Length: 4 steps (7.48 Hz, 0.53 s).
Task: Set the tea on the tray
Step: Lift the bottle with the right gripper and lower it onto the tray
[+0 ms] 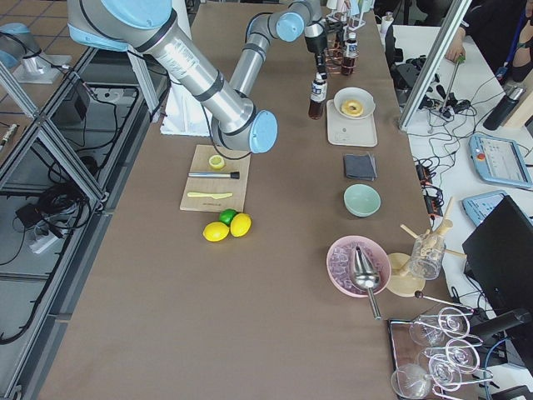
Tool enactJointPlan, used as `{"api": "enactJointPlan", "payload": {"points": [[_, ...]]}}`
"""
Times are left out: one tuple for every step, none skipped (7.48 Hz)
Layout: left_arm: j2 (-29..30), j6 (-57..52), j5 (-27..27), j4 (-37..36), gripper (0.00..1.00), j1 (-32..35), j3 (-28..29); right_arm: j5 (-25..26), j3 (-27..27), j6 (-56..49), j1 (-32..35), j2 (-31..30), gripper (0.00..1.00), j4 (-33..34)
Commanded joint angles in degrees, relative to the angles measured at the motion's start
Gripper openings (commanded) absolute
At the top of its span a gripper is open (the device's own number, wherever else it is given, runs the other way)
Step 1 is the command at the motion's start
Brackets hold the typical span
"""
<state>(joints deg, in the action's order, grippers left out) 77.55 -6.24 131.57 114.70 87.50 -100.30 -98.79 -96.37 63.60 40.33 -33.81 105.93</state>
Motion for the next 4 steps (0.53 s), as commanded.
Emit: {"api": "enactJointPlan", "payload": {"points": [[-0.3,0.0,0.0,0.0,1.0,0.4,-0.7,-3.7,14.1,-4.2,7.7,4.6,0.0,-8.1],[-0.3,0.0,0.5,0.0,1.0,0.8,-0.8,-4.9,22.1,-4.3,9.1,7.3,0.0,-12.7],[-0.2,0.1,1.4,0.0,1.0,1.6,-1.0,-5.0,25.7,-5.8,9.9,7.6,0.0,-14.9],[-0.2,0.1,2.1,0.0,1.0,2.1,-1.1,-5.2,28.5,-7.6,10.3,7.7,0.0,-15.4]]}}
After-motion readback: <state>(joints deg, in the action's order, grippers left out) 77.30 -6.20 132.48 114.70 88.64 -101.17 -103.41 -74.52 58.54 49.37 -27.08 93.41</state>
